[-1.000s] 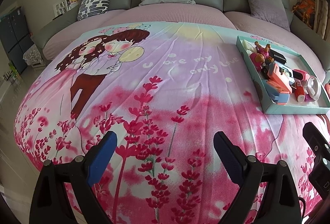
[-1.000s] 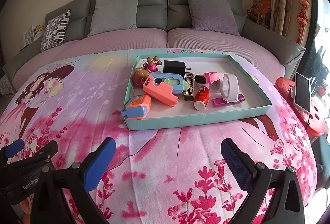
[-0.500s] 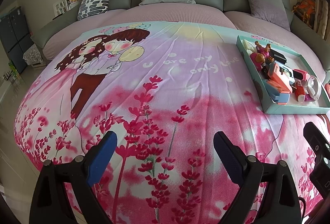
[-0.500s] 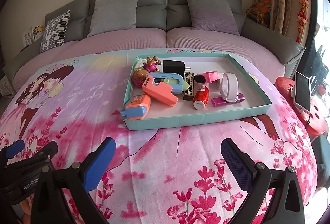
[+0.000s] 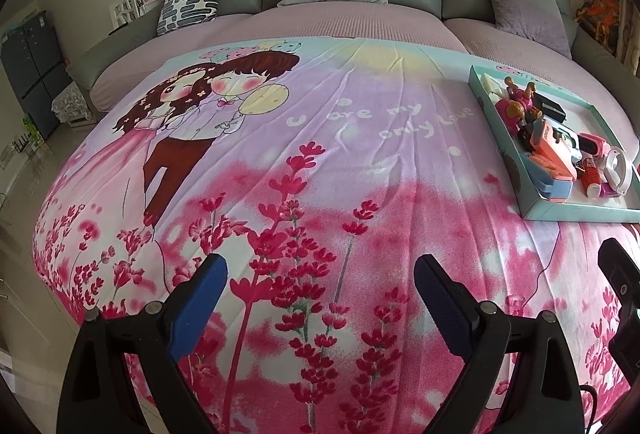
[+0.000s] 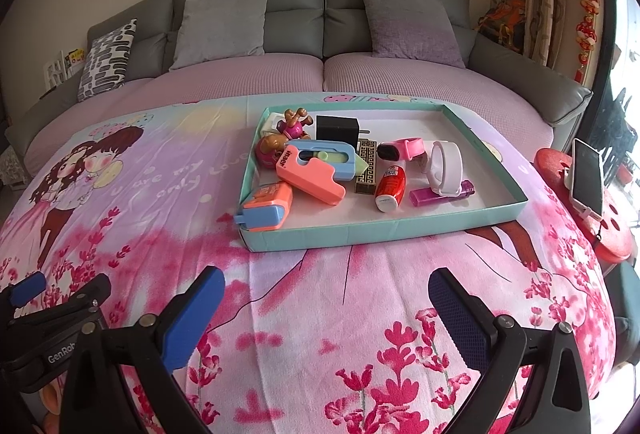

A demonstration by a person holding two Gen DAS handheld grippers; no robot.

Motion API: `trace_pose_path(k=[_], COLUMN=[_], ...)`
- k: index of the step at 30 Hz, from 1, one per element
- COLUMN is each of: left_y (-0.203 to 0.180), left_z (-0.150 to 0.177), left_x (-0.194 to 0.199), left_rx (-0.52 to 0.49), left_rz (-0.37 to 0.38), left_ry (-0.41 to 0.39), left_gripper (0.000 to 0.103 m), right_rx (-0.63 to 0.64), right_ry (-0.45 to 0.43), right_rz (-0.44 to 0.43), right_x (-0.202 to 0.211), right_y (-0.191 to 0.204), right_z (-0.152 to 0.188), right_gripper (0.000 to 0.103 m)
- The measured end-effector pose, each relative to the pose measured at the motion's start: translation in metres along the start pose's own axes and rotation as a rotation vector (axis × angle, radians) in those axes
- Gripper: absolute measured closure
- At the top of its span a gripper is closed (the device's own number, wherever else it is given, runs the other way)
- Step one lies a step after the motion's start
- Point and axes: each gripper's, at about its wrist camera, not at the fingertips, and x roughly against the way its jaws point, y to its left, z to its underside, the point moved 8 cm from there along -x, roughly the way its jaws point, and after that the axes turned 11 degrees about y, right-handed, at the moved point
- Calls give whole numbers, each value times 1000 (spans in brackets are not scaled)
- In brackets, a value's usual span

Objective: Organize rigid objects

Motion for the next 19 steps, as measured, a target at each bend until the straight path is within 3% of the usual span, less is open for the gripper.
trace_pose_path(k=[19], left_y=[1], left_z=[-1], left_x=[6], left_rx=[5], left_rz=[-7], left_ry=[-30], left_gripper=[8], right_rx=[0], right_ry=[0], right_rz=[0], right_x=[0], right_y=[0], right_z=[0], right_gripper=[0])
